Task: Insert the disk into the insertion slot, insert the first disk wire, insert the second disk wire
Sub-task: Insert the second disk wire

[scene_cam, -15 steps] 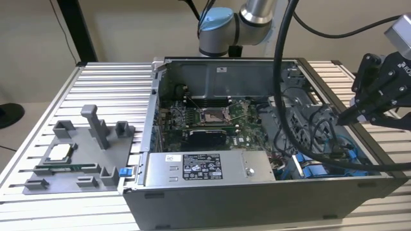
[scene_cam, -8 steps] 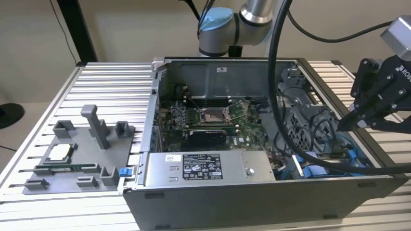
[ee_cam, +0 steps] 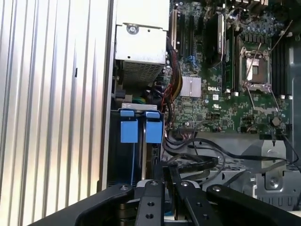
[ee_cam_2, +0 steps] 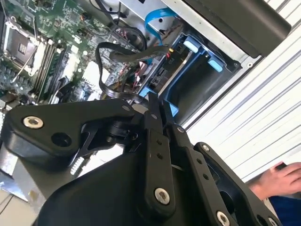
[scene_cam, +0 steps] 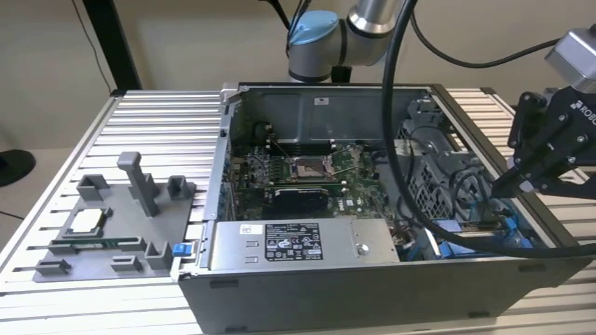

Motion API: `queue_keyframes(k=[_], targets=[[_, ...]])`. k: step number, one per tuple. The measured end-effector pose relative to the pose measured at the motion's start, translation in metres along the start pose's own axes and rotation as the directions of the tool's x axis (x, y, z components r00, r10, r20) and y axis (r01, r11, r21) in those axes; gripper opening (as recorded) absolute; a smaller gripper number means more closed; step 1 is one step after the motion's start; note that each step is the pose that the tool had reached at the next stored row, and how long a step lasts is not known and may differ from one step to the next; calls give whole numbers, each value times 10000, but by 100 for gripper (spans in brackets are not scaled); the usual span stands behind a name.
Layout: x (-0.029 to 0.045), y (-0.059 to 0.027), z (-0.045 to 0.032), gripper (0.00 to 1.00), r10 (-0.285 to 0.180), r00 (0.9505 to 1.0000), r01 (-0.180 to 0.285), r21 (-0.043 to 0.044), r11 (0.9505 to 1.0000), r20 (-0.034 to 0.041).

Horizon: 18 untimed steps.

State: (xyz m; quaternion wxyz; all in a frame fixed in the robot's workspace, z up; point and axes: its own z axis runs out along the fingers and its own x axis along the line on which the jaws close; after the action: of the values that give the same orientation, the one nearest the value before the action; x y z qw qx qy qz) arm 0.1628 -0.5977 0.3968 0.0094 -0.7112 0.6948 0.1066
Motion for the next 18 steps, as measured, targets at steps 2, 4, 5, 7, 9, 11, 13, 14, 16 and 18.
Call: queue_keyframes(k=[2, 4, 5, 7, 9, 11, 13, 14, 16, 18], targets=[[1, 0, 3, 0, -6, 10000, 6, 20, 10000, -22], [0, 1, 2, 0, -10, 10000, 10, 23, 10000, -24], [1, 1, 2, 0, -11, 10000, 11, 23, 10000, -24], [1, 1, 2, 0, -12, 10000, 12, 23, 10000, -25], [0, 1, 2, 0, -12, 10000, 12, 23, 10000, -25], [0, 1, 2, 0, -12, 10000, 12, 23, 10000, -25], [1, 0, 4, 0, -12, 10000, 12, 23, 10000, -27], [1, -1, 8, 0, -12, 10000, 12, 27, 10000, -35], [4, -3, 22, 0, -11, 10000, 12, 50, 10000, -73], [8, -3, 45, 0, -13, 9999, 14, 109, 9999, -105]])
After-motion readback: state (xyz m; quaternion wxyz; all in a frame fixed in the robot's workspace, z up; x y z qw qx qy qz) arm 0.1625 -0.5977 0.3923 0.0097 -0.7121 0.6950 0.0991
